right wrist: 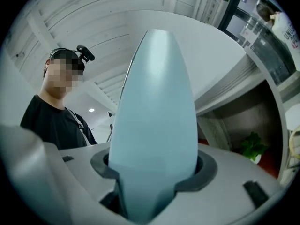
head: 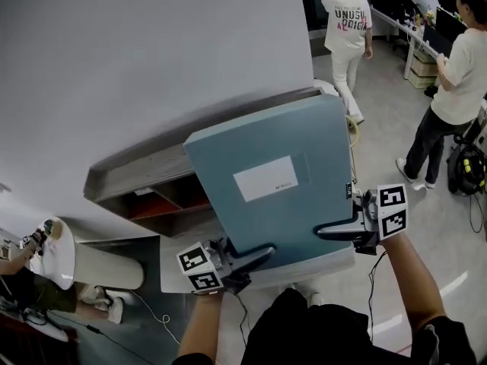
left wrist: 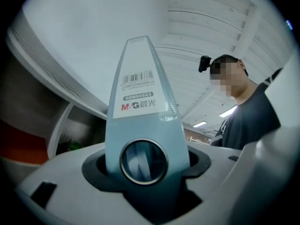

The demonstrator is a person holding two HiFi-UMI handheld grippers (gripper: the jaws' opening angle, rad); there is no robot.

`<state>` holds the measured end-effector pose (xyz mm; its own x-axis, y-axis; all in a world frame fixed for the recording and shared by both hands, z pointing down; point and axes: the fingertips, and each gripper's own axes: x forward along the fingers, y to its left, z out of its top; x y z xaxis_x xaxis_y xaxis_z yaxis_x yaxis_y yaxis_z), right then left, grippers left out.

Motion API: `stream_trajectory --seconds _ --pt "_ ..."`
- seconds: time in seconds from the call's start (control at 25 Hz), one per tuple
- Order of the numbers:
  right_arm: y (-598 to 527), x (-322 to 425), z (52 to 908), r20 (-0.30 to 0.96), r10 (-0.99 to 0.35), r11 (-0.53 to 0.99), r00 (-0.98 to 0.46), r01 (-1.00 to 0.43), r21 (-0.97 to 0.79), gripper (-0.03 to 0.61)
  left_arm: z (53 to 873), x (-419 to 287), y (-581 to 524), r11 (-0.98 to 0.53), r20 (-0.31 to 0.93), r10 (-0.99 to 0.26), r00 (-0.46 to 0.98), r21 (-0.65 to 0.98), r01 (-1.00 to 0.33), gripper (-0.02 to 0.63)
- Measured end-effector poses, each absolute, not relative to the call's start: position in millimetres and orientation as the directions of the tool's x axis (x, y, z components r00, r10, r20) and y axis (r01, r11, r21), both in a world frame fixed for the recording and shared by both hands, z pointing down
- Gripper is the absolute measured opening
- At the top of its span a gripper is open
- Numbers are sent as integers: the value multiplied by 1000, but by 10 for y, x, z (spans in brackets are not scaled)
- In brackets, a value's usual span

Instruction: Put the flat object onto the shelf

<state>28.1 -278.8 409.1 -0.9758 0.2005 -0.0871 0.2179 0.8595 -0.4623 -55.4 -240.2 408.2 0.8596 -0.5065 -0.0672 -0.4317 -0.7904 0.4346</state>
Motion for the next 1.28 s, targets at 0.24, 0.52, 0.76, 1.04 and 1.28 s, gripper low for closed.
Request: stream_trajectory --seconds 0.24,0.52,0.76,1.04,1.28 --pt "-3110 213 3609 -86 189 900 -978 207 -382 288 3616 -625 -2730 -833 -94 -486 869 351 -427 298" --pt "-3578 13 3106 -84 172 923 -982 190 -336 296 3108 -815 -3195 -858 -98 -469 878 288 -426 297" --pt "-3896 -75 2769 -63 139 938 -988 152 -312 307 2790 -909 -3532 -870 -102 -453 886 267 -414 298" --pt "-3881 -67 2710 -72 109 958 -991 124 -259 308 2740 -903 -3538 -892 -114 -427 897 214 -398 298" --pt "-3953 -63 2730 -45 76 975 -996 84 -204 307 2815 -893 -3673 -888 -60 -430 901 205 -411 299"
